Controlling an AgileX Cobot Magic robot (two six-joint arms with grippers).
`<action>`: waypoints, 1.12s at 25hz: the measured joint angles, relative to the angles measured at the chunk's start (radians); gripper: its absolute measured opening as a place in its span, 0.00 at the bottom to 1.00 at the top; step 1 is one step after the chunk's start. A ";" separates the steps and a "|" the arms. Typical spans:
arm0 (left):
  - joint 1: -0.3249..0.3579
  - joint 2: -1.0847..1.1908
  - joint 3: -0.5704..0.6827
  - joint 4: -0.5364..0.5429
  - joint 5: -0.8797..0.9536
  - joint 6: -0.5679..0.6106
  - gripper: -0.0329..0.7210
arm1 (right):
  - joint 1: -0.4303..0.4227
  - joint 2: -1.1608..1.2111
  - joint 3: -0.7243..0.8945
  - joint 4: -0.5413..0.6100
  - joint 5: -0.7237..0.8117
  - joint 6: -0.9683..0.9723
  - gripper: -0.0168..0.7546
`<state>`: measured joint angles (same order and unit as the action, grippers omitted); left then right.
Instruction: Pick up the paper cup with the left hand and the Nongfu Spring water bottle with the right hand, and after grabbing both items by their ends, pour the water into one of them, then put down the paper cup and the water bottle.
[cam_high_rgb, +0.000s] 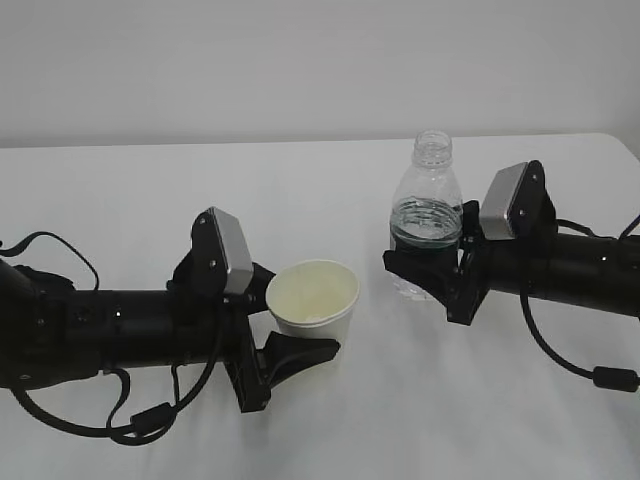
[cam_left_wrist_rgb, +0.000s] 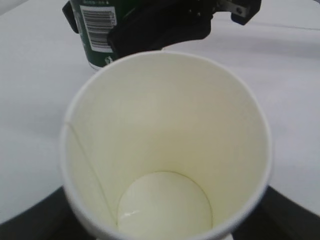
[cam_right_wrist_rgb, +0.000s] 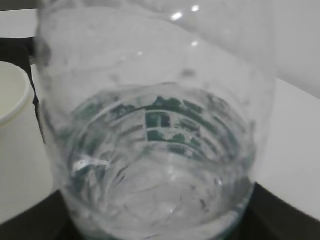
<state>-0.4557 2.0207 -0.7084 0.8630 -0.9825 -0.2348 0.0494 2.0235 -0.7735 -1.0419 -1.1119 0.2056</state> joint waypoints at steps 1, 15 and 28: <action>0.000 0.000 -0.004 0.004 0.004 0.000 0.71 | 0.000 0.000 -0.001 -0.002 0.000 0.000 0.63; -0.061 0.000 -0.004 0.028 0.010 0.003 0.69 | 0.067 0.000 -0.055 -0.045 0.043 0.006 0.63; -0.091 0.000 -0.004 0.028 0.010 0.003 0.69 | 0.101 0.000 -0.125 -0.060 0.089 -0.047 0.63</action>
<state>-0.5465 2.0207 -0.7127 0.8911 -0.9721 -0.2317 0.1509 2.0235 -0.8988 -1.1019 -1.0230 0.1589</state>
